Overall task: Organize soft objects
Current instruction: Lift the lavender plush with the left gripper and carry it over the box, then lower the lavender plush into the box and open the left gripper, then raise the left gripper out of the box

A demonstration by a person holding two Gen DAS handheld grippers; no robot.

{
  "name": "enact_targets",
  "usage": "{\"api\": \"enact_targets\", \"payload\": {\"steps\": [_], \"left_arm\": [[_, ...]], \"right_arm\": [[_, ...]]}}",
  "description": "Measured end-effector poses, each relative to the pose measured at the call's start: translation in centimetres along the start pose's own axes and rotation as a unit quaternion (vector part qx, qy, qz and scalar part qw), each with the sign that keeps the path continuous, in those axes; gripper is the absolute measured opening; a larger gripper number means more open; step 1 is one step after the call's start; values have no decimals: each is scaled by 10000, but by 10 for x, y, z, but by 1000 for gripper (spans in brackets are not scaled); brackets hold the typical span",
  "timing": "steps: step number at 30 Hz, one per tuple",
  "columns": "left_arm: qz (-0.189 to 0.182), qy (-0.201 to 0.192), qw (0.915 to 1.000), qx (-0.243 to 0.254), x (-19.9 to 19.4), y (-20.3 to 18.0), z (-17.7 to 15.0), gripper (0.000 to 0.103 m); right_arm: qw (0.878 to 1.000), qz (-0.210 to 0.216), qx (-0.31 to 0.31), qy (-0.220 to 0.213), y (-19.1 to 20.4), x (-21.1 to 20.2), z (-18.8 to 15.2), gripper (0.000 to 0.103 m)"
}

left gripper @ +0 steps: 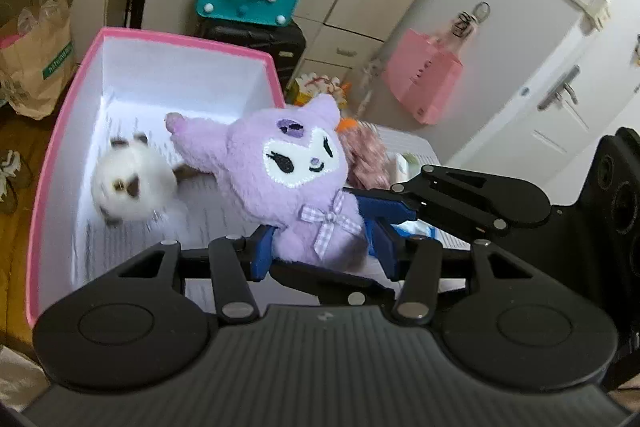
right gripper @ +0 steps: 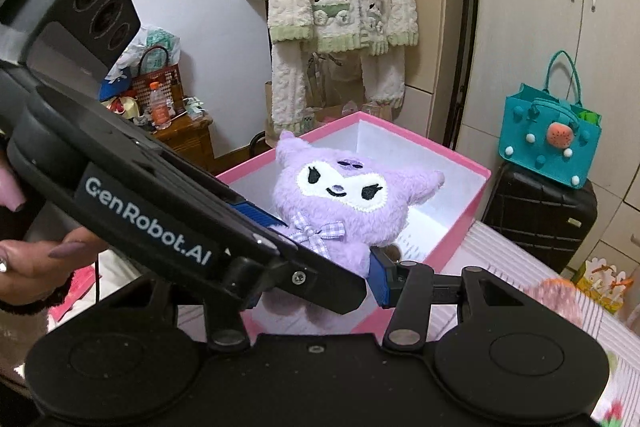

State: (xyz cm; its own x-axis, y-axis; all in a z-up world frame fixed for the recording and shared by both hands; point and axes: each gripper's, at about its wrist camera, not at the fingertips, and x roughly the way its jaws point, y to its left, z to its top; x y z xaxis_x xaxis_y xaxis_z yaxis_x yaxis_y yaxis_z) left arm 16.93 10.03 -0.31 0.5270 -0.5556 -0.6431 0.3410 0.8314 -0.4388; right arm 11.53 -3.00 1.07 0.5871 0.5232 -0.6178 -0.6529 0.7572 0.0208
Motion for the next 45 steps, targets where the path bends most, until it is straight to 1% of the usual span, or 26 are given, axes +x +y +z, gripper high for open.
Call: {"api": "enact_targets", "payload": {"steps": [5, 8, 12, 16, 18, 20, 25, 28, 31, 32, 34, 35, 37, 39, 40, 41, 45], "left_arm": [[141, -53, 9995, -282, 20, 25, 29, 49], [290, 4, 9982, -517, 39, 48, 43, 49], [458, 282, 9953, -810, 62, 78, 61, 50], [622, 502, 9926, -919, 77, 99, 81, 50], [784, 612, 9911, -885, 84, 105, 87, 49], [852, 736, 9886, -1002, 90, 113, 89, 49], [880, 1028, 9835, -1203, 101, 129, 89, 50], [876, 1037, 9825, -1275, 105, 132, 89, 50], [814, 1049, 9812, -1398, 111, 138, 94, 51], [790, 1059, 9800, -1485, 111, 141, 93, 51], [783, 1030, 9805, -1476, 112, 142, 92, 50], [757, 1035, 9803, -1501, 112, 143, 91, 50], [717, 992, 9801, -1565, 110, 143, 89, 53], [701, 954, 9792, -1650, 105, 141, 88, 61], [686, 1030, 9769, -1743, 102, 140, 87, 63], [663, 999, 9777, -1722, 97, 137, 86, 65], [640, 895, 9840, -1402, 77, 123, 78, 65]], "right_arm": [[9998, -9, -189, 38, -20, 32, 24, 56], [9996, 76, -182, 195, -35, 58, 37, 56], [9985, 141, -249, 470, -45, 98, 46, 56], [9973, 380, -52, 620, -60, 127, 57, 56], [9959, 539, 67, 726, -68, 142, 63, 56], [9934, 692, 274, 871, -74, 155, 66, 56], [9870, 866, 391, 1295, -74, 178, 66, 55], [9847, 826, 466, 1462, -74, 185, 66, 55], [9835, 692, 550, 1576, -79, 190, 68, 55], [9831, 671, 493, 1628, -79, 193, 70, 55], [9823, 653, 221, 1739, -77, 198, 71, 55], [9810, 648, 210, 1815, -77, 200, 72, 56], [9792, 647, 194, 1911, -78, 199, 72, 56], [9798, 502, 166, 1929, -79, 195, 73, 60], [9797, 449, 154, 1950, -78, 194, 72, 60], [9798, 355, 133, 1962, -77, 195, 72, 61], [9821, 12, 43, 1881, -71, 180, 64, 61]]}}
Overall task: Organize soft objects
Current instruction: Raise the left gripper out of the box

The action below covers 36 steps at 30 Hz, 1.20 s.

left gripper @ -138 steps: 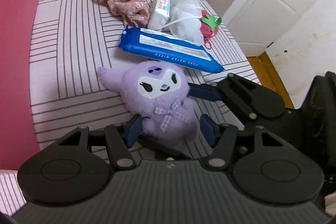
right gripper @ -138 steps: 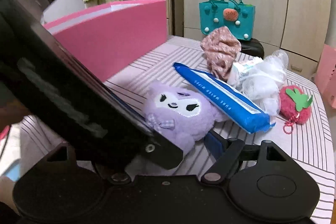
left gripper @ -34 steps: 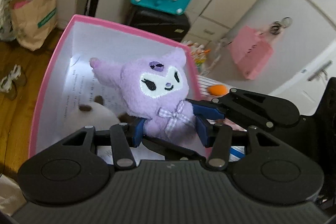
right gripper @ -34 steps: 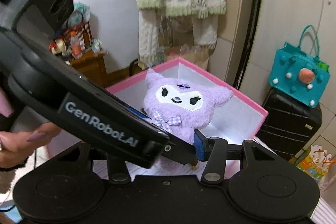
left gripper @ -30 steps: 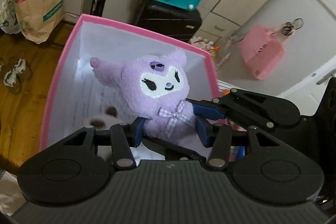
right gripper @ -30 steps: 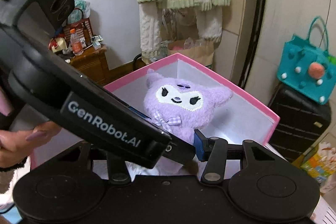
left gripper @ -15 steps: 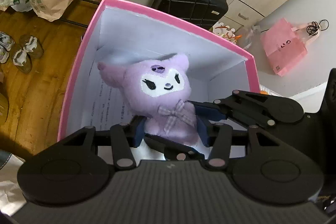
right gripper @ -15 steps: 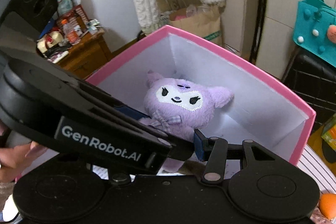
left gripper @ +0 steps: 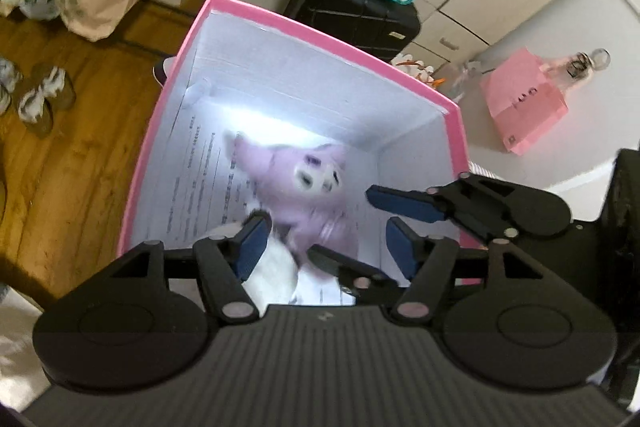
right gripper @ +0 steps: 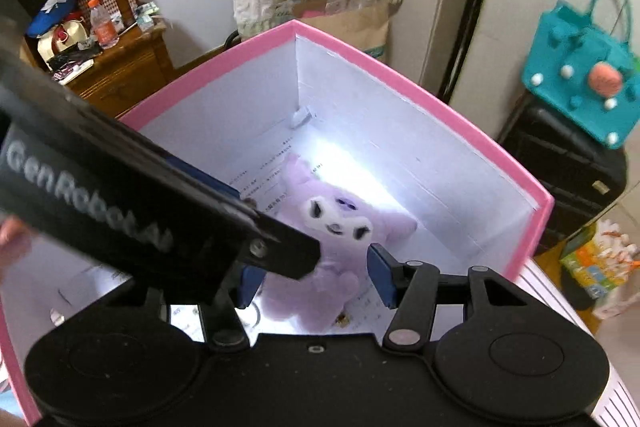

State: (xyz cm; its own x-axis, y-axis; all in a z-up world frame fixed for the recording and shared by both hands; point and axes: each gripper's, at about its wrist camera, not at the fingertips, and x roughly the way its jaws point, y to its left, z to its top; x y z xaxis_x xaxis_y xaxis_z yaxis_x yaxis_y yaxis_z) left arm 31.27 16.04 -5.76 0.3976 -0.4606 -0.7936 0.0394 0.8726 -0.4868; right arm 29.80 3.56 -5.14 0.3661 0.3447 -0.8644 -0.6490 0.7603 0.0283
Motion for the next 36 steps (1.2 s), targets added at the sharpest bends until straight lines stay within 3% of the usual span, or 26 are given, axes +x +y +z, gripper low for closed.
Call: {"api": "enact_targets", "payload": {"steps": [4, 7, 12, 18, 23, 36], "left_arm": [[-61, -191, 9997, 171, -22, -3, -17, 65], [90, -389, 9981, 471, -38, -11, -30, 65], [510, -806, 9906, 979, -67, -26, -53, 65], [482, -1079, 9795, 1630, -108, -47, -87, 67], [465, -1052, 9711, 2089, -130, -67, -111, 70], [691, -677, 9628, 2523, -145, -99, -146, 72]], "right_arm": [[9991, -129, -73, -405, 18, -28, -22, 61], [9981, -173, 57, -594, 24, -46, -35, 61], [9961, -205, 99, -852, 30, -77, -52, 61], [9932, -263, 132, -1126, 48, -118, -71, 61], [9917, -141, 219, -1259, 56, -150, -83, 61], [9919, -60, 110, -1264, 69, -205, -128, 61]]}}
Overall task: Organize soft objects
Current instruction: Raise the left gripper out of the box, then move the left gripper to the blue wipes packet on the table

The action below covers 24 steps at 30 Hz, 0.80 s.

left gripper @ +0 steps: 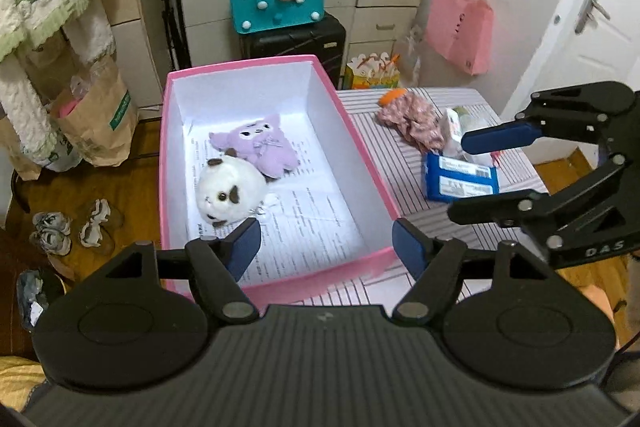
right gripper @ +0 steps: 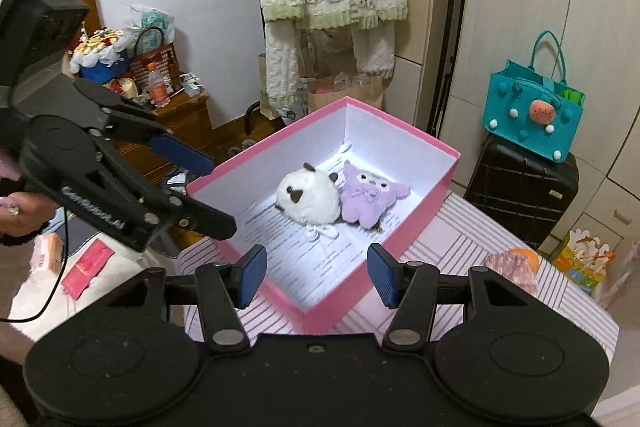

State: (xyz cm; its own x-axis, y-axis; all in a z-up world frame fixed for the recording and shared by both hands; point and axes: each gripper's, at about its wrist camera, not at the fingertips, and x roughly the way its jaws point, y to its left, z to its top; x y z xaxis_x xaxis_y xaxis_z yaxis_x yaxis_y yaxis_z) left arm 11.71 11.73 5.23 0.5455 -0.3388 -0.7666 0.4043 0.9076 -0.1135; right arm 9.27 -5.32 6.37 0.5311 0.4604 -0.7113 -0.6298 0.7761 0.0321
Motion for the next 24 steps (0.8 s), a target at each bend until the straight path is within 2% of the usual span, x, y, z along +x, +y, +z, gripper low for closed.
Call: {"api": "enact_targets", "payload": {"steps": [5, 8, 13, 16, 20, 24], "left_arm": [[-27, 104, 9998, 159, -4, -22, -8, 72], [-33, 150, 9990, 429, -7, -43, -15, 73], [-125, 259, 9969, 737, -9, -73, -22, 75], [-20, 250, 9952, 947, -7, -89, -25, 75], [0, 311, 9931, 1134, -1, -106, -26, 75], [-35, 406, 9911, 1265, 9, -122, -23, 75]], "right_arm": [[10000, 20, 40, 17, -1, -21, -17, 61], [10000, -34, 22, 18, -1, -34, -29, 61], [9996, -259, -101, 22, -1, -58, -49, 61], [9992, -381, -101, 8, -5, -71, -61, 62], [9979, -619, -88, -177, -9, -91, -79, 62], [9974, -676, 71, -256, -18, -103, -93, 62]]}}
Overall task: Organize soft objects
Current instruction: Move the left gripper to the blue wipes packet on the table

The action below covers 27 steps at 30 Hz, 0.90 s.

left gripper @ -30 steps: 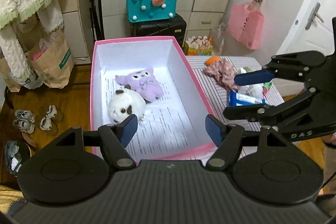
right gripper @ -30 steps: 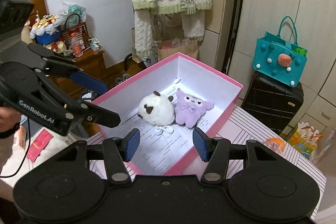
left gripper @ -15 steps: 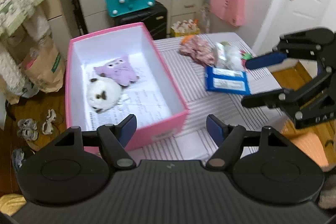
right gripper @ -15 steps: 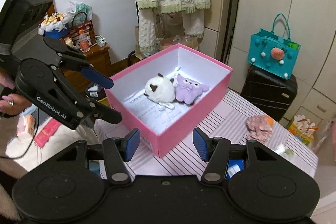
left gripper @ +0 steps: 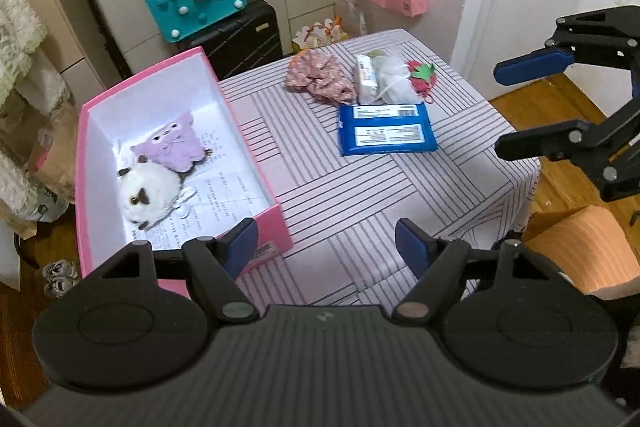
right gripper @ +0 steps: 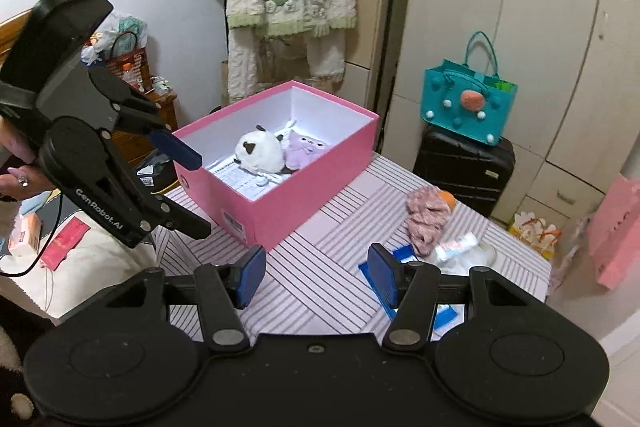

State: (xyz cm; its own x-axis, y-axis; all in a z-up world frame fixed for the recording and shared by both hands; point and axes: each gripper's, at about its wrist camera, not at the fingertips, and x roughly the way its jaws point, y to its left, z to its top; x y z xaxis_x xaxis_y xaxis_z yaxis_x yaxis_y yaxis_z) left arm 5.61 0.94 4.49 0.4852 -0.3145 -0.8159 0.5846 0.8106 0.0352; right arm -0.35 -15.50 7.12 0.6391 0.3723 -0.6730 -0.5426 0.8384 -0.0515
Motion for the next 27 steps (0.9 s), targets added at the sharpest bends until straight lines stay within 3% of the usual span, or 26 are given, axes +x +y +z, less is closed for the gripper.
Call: {"api": "enact_targets", "payload": {"steps": [7, 10, 13, 20, 27], "left_arm": [[-269, -1, 9996, 122, 28, -17, 14, 75], [-172, 142, 9994, 261, 51, -27, 23, 75], [-319, 245, 9988, 292, 74, -32, 31, 75], [-342, -286, 9989, 128, 111, -35, 47, 75], [-542, -341, 9974, -316, 159, -25, 59, 72]], "right_arm": [[9993, 37, 356, 47, -25, 8, -30, 66], [9990, -83, 438, 42, -34, 15, -44, 66], [9988, -95, 471, 35, -42, 22, -52, 67], [9986, -156, 510, -17, -63, 55, -77, 71], [9938, -575, 930, -191, -93, 98, -109, 72]]}}
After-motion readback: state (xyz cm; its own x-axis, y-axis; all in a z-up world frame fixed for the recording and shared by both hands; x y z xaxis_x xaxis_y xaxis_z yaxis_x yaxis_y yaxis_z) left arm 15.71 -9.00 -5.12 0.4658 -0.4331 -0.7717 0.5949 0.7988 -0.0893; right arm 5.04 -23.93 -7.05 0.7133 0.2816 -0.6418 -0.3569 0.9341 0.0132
